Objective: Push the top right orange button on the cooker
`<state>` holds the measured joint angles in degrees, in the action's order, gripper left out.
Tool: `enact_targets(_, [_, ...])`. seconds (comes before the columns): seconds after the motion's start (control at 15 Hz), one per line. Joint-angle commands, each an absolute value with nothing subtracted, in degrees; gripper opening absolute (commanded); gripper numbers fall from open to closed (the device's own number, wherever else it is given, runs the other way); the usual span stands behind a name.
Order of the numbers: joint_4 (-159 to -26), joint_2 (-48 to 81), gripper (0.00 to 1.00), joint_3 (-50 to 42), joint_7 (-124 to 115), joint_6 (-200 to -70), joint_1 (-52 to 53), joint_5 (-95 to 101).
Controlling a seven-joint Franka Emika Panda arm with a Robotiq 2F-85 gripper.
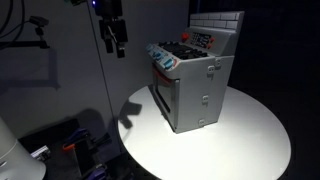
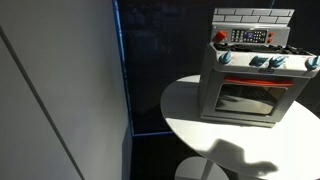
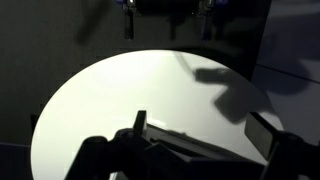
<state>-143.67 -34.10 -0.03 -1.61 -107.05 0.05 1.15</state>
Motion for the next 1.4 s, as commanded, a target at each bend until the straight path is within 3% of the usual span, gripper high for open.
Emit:
enact_targets(0.0, [-143.6, -34.1, 1.0, 0.1, -1.5, -106.9, -0.1, 1.1])
enact_targets(1.33, [-131.8, -29.2, 1.0, -0.4, -4.2, -107.0, -4.6, 5.2])
